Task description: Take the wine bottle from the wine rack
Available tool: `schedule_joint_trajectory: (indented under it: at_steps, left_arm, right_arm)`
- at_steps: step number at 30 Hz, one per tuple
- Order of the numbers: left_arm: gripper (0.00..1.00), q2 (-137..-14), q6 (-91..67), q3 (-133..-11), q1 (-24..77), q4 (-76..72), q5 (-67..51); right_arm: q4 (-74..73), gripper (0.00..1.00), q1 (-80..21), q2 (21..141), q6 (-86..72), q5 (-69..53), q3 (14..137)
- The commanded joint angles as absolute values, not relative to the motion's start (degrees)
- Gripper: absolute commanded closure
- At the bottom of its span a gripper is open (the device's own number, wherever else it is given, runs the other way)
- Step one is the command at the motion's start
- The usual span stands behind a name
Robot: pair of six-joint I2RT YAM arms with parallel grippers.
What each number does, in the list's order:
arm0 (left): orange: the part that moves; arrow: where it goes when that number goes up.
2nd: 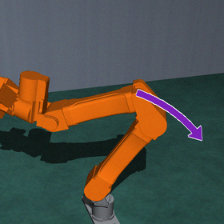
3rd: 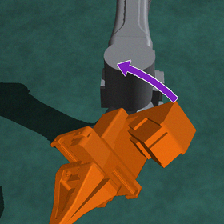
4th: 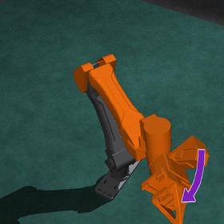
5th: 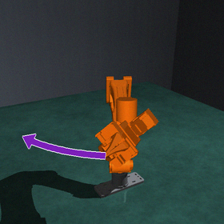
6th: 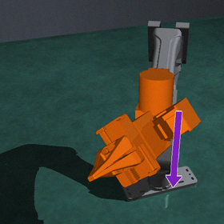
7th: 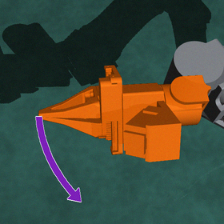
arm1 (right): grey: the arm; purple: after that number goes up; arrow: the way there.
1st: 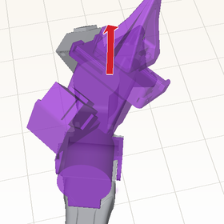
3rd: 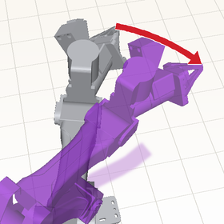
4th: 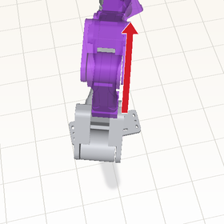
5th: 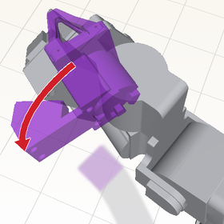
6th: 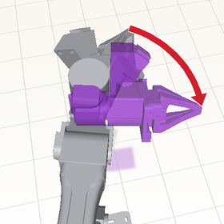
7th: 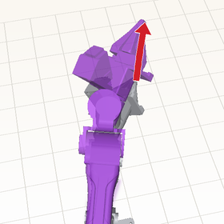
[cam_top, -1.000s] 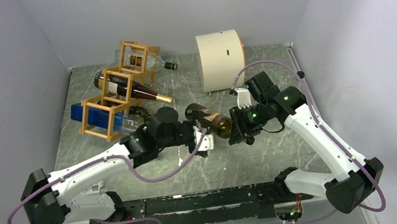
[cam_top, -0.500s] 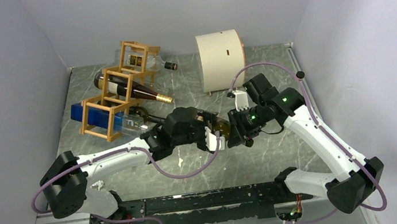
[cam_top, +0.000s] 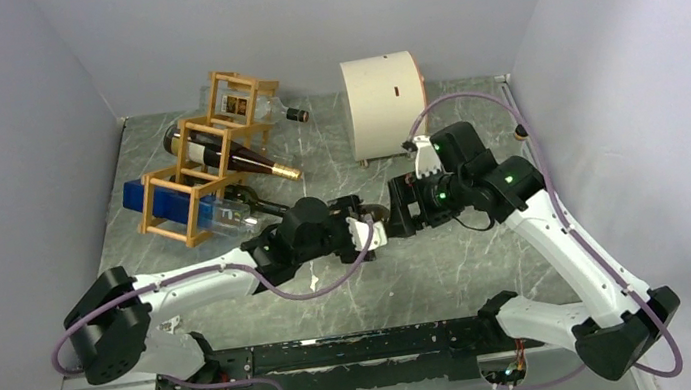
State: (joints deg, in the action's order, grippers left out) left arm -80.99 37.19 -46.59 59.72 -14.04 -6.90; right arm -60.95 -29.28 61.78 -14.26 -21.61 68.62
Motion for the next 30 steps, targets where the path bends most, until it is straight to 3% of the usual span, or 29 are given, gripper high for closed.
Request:
schedule_joint_trajectory:
  at_steps: [1,4,11,24,27,30]
  left_arm:
    - [0.93,-75.55,24.73,-45.34,59.61,-23.32,-1.33]
    - [0.93,-73.13,16.17,-43.50,59.59,-24.77,1.05]
    - [0.93,-70.15,-2.24,-42.43,59.59,-23.66,6.62]
    - [0.93,-70.84,-8.84,-42.87,59.59,-21.60,4.37]
    - [0.93,-71.27,-9.62,-43.14,59.59,-21.87,3.26]
    - [0.93,-70.96,-10.42,-43.10,59.59,-22.23,2.35]
  right_arm:
    - [-55.60,0.07,-29.31,60.50,-17.71,-9.36,72.05]
    - [-51.48,0.06,-29.36,58.61,-20.78,-4.77,71.69]
    - [-25.25,0.09,-29.44,50.84,-21.50,-13.69,58.01]
    - [-1.63,0.18,-29.96,55.13,-30.02,-18.05,48.25]
    - [-0.32,0.29,-30.08,56.49,-30.17,-18.99,48.16]
    - [-1.28,0.51,-30.15,58.24,-29.46,-19.75,48.79]
